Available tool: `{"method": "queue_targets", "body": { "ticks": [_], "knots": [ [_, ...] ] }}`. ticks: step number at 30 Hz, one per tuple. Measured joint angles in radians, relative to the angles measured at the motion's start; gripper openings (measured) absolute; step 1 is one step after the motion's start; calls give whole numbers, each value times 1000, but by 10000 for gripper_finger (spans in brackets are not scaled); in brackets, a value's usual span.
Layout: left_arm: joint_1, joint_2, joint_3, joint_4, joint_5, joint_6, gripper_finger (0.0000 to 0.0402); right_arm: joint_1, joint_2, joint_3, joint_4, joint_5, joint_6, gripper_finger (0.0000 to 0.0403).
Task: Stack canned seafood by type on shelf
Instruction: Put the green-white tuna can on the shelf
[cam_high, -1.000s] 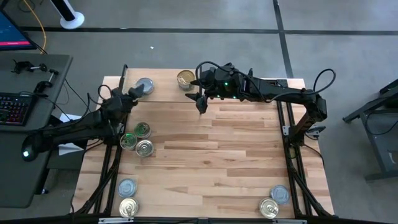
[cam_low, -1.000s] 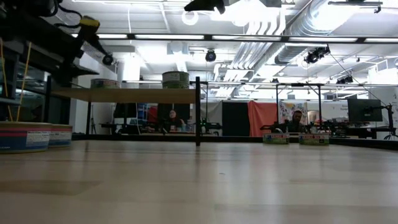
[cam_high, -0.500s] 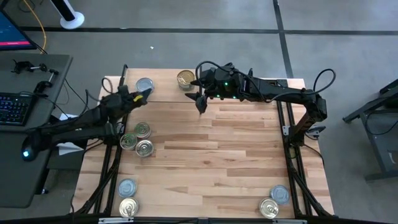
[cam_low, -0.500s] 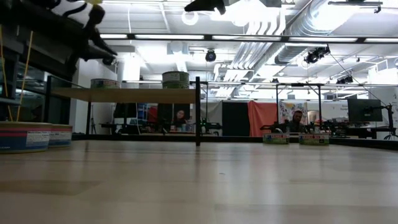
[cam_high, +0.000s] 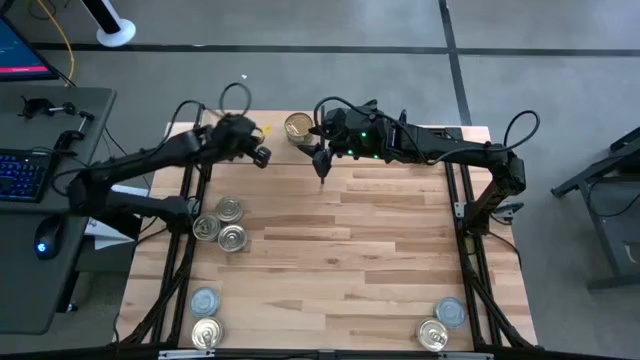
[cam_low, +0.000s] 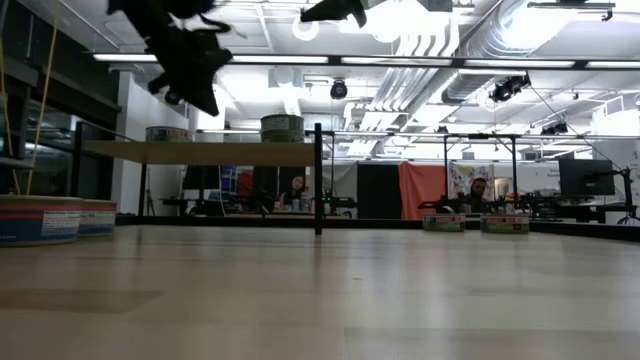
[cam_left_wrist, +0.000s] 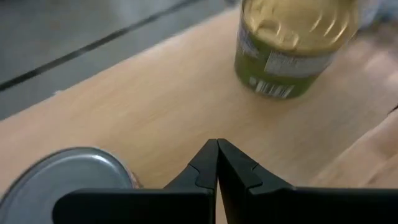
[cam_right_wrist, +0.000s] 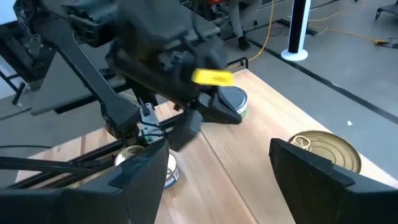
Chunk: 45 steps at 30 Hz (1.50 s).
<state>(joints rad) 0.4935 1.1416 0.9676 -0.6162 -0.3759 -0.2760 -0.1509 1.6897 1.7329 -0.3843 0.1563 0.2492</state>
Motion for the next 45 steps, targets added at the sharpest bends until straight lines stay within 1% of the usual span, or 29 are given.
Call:
{"method": "queue_targets", "body": {
  "ticks": [5,9,14,19,23,28,34,41,45],
  "knots": [
    [16,100,101,-135,-2,122,0,1,0,0,0,0,46,270],
    [33,135,116,-234,-9,173,0,1,0,0,-2,0,68,270],
    [64,142,109,-263,-11,201,0,1,0,0,-16,0,91,270],
    [96,137,109,-269,-47,247,0,3,0,0,-40,-2,132,270],
    [134,137,109,-284,-53,279,0,12,0,0,-49,-2,137,270],
    [189,137,109,-321,-96,281,0,23,0,0,-49,-2,136,270],
    [230,137,109,-372,-88,297,0,27,0,0,-49,-2,135,270],
    [234,137,109,-435,-83,279,0,27,0,0,-50,-2,129,270],
    [228,124,126,-408,-61,246,0,27,0,0,-50,-2,109,270]
  ]
}}
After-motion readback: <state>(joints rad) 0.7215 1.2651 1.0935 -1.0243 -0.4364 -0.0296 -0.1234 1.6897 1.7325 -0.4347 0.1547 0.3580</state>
